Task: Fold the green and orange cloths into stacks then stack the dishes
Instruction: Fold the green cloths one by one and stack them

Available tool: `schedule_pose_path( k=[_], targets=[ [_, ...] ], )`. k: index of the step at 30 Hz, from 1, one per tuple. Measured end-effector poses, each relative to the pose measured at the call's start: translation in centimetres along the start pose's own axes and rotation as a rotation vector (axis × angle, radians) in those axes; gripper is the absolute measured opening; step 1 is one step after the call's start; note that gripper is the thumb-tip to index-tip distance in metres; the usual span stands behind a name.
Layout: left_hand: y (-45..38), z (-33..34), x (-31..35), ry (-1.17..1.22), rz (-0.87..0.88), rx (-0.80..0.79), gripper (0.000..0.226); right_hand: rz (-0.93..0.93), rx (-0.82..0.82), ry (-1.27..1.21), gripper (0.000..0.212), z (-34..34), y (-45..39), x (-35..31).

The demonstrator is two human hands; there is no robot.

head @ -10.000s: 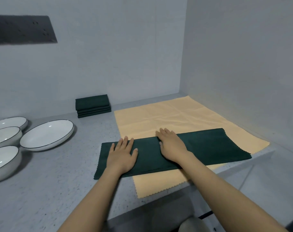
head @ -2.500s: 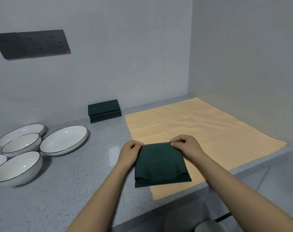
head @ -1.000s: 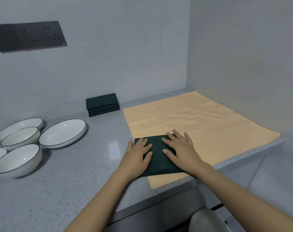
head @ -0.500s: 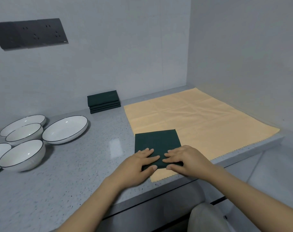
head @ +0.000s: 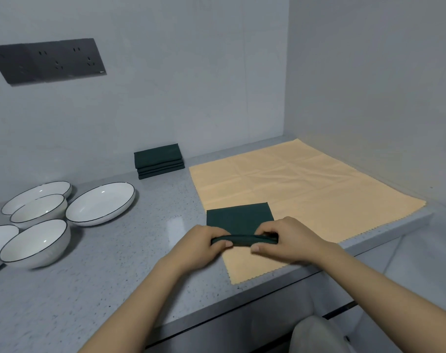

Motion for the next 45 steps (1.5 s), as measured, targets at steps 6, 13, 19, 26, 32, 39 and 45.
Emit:
schedule_pose_path(
  k=[6,13,19,26,32,39,45],
  targets=[
    [-0.9,-1.3,-3.8,0.216,-0.209,0.115,0.023,0.131,0.087,-0.100,0.019,-2.4,-1.1,2.6],
    [-2.5,-1.2,-4.9,0.103,-0.458,0.366,0.037,0.337,0.252,-0.055,0.037,-3.0,-4.4,4.3],
    [-4.9,-0.2,-5.3,-0.061,-0.553,0.351,0.031,0.486,0.341,0.135,0.035,-2.1,-5.8,5.7],
    [-5.3,0.7,-6.5,-0.191,-0.659,0.336,0.030,0.539,0.396,0.401,0.032,-1.1,-6.6,5.9],
    [-5.5,1.0,-6.7,-0.253,-0.659,0.351,0.031,0.465,0.528,0.379,0.034,-1.2,-6.1,6.3],
    [-5.7,1.5,-7.6,-0.092,-0.669,0.329,0.026,0.471,0.568,0.172,0.025,-1.4,-6.1,7.2],
    [-4.9,1.2,-7.4,0.266,-0.596,0.432,0.016,0.418,0.582,-0.084,0.009,-1.6,-5.8,7.3]
  ],
)
Point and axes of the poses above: each hand's wrist, its own y-axis away from the middle knuckle, its own z-axis out of the palm, x = y × z, the point moved 8 cm from there along -y, towards the middle knuckle, and after that the axes turned 13 degrees about -y, right-handed, at the moved point
